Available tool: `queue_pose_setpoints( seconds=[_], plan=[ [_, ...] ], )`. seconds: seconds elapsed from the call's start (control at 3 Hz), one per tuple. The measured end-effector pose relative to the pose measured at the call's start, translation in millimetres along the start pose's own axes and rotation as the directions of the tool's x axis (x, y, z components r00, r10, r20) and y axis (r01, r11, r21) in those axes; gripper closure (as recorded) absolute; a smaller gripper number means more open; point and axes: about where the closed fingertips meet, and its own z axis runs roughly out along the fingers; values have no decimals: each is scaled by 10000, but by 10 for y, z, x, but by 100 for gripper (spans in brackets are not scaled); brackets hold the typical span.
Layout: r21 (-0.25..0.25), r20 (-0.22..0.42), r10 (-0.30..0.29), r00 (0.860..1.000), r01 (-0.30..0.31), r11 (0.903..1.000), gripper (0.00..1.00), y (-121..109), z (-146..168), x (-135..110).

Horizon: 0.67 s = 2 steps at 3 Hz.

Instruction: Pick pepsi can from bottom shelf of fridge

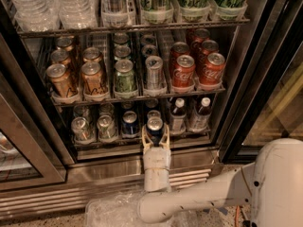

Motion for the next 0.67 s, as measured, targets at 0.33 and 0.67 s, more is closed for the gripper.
queue_pose_setpoints(
  seconds=[0.33, 0.67],
  plan=[
    [1, -199, -38, 9998, 38, 10000, 100, -88, -152, 4],
    [147, -370, -28, 9993, 34, 9999, 100, -195, -239, 45]
  ],
)
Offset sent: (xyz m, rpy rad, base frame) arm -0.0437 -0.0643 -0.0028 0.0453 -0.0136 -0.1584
